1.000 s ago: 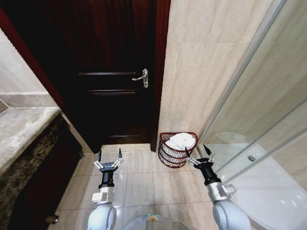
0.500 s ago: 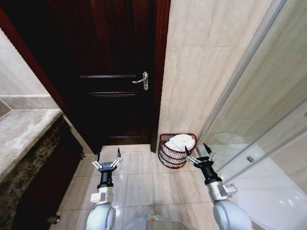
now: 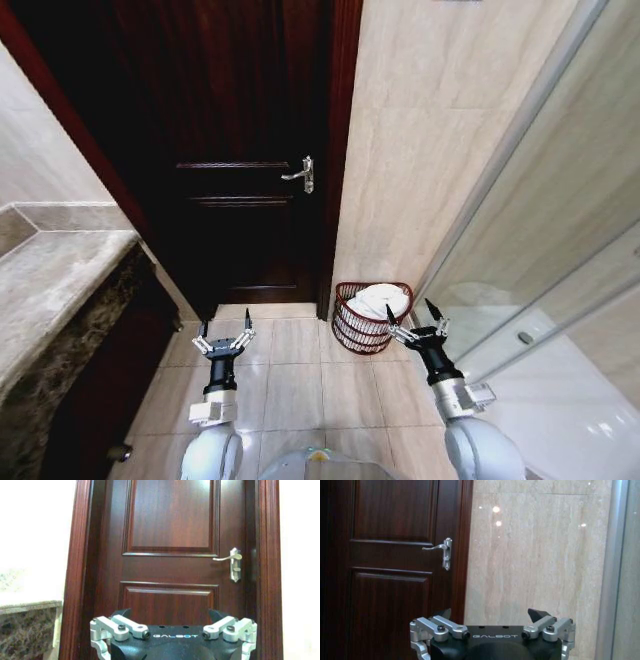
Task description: Discard the used towel into the hamper.
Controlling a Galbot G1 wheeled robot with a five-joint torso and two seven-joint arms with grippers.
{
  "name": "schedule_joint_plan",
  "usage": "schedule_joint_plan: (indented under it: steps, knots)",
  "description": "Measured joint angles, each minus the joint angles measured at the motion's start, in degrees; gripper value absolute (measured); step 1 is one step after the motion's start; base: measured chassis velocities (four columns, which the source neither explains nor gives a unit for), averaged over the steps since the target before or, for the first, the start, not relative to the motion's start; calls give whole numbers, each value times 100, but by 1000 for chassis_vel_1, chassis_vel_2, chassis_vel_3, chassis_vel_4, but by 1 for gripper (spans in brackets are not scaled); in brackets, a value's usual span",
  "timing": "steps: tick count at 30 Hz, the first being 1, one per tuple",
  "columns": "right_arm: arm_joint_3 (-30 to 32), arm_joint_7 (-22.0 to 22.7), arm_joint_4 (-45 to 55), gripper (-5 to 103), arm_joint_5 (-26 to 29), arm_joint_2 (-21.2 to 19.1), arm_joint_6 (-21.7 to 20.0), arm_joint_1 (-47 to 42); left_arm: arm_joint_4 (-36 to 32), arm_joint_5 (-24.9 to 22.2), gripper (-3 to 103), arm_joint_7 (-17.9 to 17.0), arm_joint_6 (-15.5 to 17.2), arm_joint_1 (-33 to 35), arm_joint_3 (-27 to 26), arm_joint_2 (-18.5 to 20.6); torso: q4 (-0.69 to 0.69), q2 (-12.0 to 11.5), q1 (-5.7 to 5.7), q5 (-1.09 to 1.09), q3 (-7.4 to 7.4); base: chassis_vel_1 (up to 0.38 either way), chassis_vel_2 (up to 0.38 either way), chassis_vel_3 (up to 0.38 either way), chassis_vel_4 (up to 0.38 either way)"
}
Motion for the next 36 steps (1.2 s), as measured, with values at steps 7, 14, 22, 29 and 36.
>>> schedule_joint_plan:
  steps: [7, 14, 22, 29, 36]
  knots:
    - [14, 0, 26, 100, 23, -1, 23, -41, 3, 40, 100, -9, -18, -13, -5, 0, 1, 121, 56, 0, 66, 0, 0, 0, 0]
    - [12, 0, 47, 100, 30, -2, 46, -79, 5, 41, 100, -16, -18, -5, 9, -2, 1, 330, 149, 0, 180, 0, 0, 0, 0]
    - [8, -9, 89, 100, 33, -2, 38, -103, 49, 3, 100, -40, -193, -16, 24, -1, 1, 529, 236, 0, 292, 0, 0, 0, 0]
    - [6, -17, 156, 100, 34, -19, 9, -173, 51, 56, 100, -59, -224, -13, 38, -1, 1, 545, 244, 0, 303, 0, 0, 0, 0]
    - [15, -26, 171, 100, 45, -28, 28, -164, 64, 71, 100, -66, -245, -19, 54, -2, 1, 525, 238, 1, 293, 48, -56, -56, 60]
